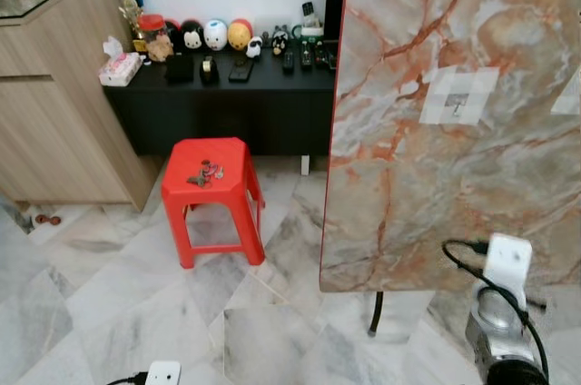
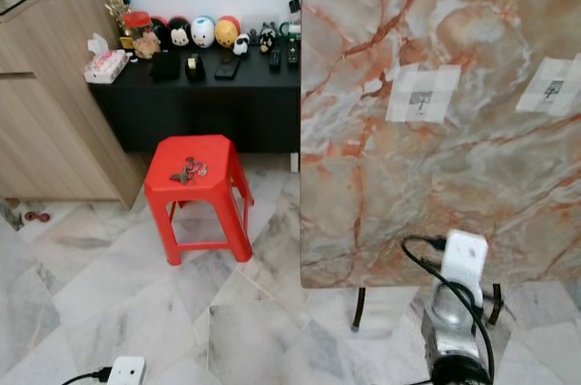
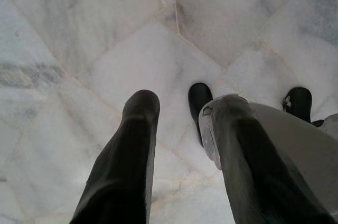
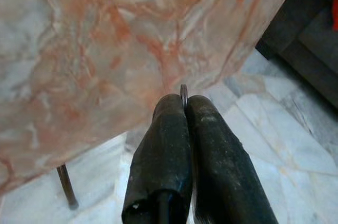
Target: Hang keys on a hook
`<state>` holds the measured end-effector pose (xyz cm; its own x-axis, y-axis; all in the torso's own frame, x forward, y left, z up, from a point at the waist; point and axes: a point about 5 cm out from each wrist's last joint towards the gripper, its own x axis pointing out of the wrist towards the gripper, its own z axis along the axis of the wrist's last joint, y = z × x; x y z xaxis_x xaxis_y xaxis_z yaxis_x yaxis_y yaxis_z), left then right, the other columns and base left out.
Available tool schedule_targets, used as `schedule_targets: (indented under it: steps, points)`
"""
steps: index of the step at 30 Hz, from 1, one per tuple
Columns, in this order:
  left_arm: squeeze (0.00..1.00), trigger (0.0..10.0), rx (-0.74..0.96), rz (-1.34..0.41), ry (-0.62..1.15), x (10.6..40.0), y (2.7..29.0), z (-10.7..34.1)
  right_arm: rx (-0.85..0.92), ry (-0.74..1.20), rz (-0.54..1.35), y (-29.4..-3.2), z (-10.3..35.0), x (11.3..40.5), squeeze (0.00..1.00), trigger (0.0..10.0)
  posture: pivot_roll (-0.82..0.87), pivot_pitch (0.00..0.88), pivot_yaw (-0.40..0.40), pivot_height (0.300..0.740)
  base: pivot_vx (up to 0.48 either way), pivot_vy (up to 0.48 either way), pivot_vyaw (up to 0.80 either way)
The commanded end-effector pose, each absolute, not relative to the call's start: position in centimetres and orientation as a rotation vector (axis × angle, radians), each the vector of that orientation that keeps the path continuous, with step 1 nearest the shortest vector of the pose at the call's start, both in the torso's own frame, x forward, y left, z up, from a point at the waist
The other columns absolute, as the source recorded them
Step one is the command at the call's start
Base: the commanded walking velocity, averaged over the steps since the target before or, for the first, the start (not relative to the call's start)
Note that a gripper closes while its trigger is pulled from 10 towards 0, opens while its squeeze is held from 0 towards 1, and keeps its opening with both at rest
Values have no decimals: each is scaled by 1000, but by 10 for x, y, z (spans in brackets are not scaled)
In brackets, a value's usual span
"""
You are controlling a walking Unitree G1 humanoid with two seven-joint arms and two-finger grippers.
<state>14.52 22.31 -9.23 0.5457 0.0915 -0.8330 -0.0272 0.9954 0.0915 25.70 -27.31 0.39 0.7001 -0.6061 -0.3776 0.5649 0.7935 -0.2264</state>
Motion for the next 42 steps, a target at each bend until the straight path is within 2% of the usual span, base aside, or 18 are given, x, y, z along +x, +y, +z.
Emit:
schedule_targets:
  steps: [1, 5, 8, 11, 13, 14, 18, 27, 32, 42]
  points:
    - [0, 10000, 70, 73, 1001, 142, 224, -93, -88, 366, -494, -257, 18, 276, 0, 10000, -136, 0, -3, 740, 0, 0, 0]
    - [0, 10000, 76, 70, 1004, 142, 224, -93, -130, 476, -366, -246, 0, 270, 0, 10000, -132, 0, -8, 740, 0, 0, 0]
    - [0, 10000, 77, 68, 1001, 143, 222, -93, -83, 679, -343, -246, -36, 235, 0, 10000, -128, 0, -11, 740, 0, 0, 0]
    - [0, 10000, 77, 66, 1001, 143, 222, -94, -100, 762, -318, -244, -49, 220, 0, 10000, -126, 0, -12, 740, 0, 0, 0]
    - [0, 10000, 79, 63, 1001, 143, 221, -94, -114, 869, -263, -238, -65, 198, 0, 10000, -121, 0, -12, 740, 0, 0, 0]
    - [0, 10000, 84, 60, 1002, 143, 221, -94, -135, 971, -200, -230, -80, 174, 0, 10000, -117, 0, -14, 740, 0, 0, 0]
    - [0, 10000, 87, 63, 1003, 142, 221, -94, -109, 1082, -188, -223, -95, 146, 0, 10000, -110, 0, -14, 740, 0, 0, 0]
    - [0, 10000, 85, 55, 1004, 142, 221, -94, -2, 1086, -195, -220, -99, 135, 0, 10000, -110, 0, -12, 740, 216, 0, 0]
    - [0, 10000, 82, 49, 1004, 143, 220, -94, 11, 1076, -208, -228, -97, 136, 0, 10000, -112, 0, -13, 740, 277, 0, 0]
    - [0, 10000, 66, 54, 1007, 142, 218, -95, 14, 1052, -209, -224, -95, 142, 0, 10000, -113, 0, -17, 740, 288, 0, 0]
